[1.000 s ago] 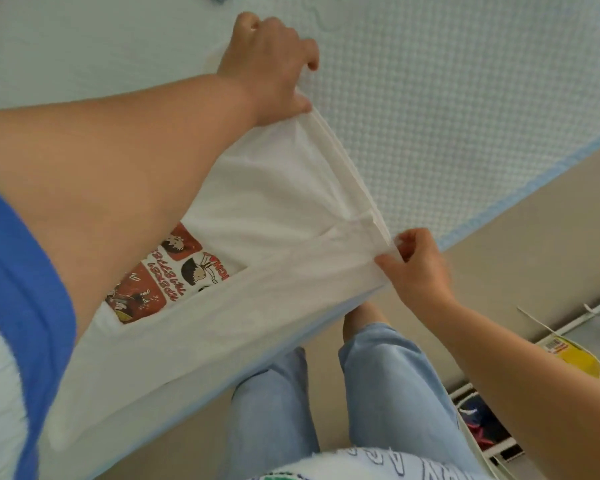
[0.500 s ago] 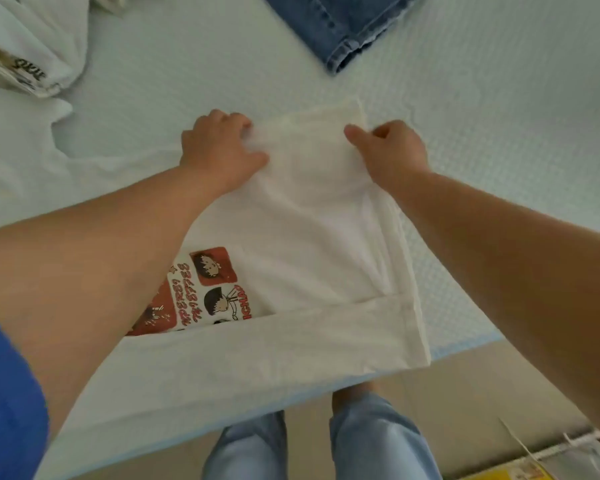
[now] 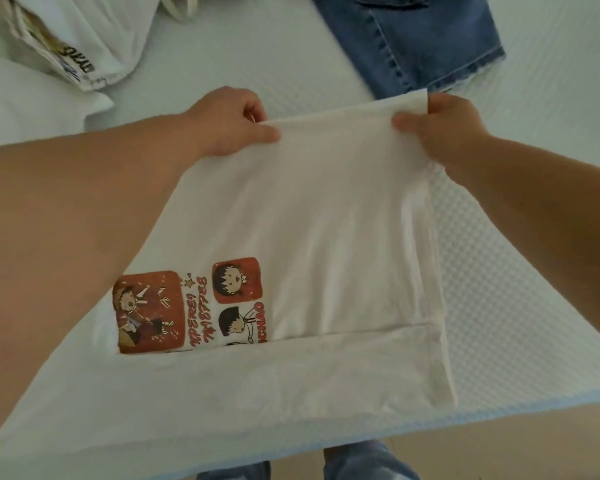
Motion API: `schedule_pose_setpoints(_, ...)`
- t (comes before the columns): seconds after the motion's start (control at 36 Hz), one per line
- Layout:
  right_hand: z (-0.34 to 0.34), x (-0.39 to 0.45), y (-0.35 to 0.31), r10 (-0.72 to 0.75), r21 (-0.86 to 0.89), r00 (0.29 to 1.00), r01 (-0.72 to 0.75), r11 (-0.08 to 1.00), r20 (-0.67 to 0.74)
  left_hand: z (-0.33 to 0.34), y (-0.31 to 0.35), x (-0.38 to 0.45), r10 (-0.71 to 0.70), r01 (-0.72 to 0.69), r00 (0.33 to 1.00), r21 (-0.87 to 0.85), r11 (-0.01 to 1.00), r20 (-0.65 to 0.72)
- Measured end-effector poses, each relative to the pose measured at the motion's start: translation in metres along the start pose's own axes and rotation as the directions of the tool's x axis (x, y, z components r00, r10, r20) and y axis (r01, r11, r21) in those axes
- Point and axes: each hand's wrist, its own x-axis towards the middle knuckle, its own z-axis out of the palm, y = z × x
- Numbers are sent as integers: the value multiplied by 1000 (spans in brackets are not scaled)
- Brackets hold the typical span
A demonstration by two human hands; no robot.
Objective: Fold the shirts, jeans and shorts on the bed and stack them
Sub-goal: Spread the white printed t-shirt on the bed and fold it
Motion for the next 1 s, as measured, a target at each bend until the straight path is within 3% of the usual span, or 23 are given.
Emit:
schedule_pose_setpoints(0.14, 9, 9, 6, -76, -202, 995, 63, 977, -57, 1, -31, -5, -56, 42, 994, 150, 988, 90)
schedule_pose_setpoints(0.39, 8, 9, -1, -93, -92, 993, 85, 992, -79, -41, -95, -32, -190, 120, 967, 348, 930, 172)
schedule_pose_setpoints(0.56, 3, 5, -11, -74, 46, 997, 73, 996, 26, -54, -122, -56, -120, 134, 989, 188, 973, -87)
schedule_pose_setpoints(0.67, -2, -4, -17, -73, 18, 996, 73, 997, 54, -57, -137, -67, -217, 200, 976, 330, 922, 13)
schedule_pose_setpoints(0.72, -6, -10, -20, -89, 4, 994, 89, 996, 59, -61, -140, -72, -186, 173, 983, 381, 908, -4)
schedule_pose_setpoints(0.86, -7, -39, -17, -176, -79, 982, 171, 982, -68, -67, -137, -98, -44, 125, 975, 379, 917, -216)
schedule_pose_setpoints(1.0, -5, -80, 22, -229, -242, 958, 184, 953, -174, -52, -129, -152, 140, -7, 921, 341, 940, -364)
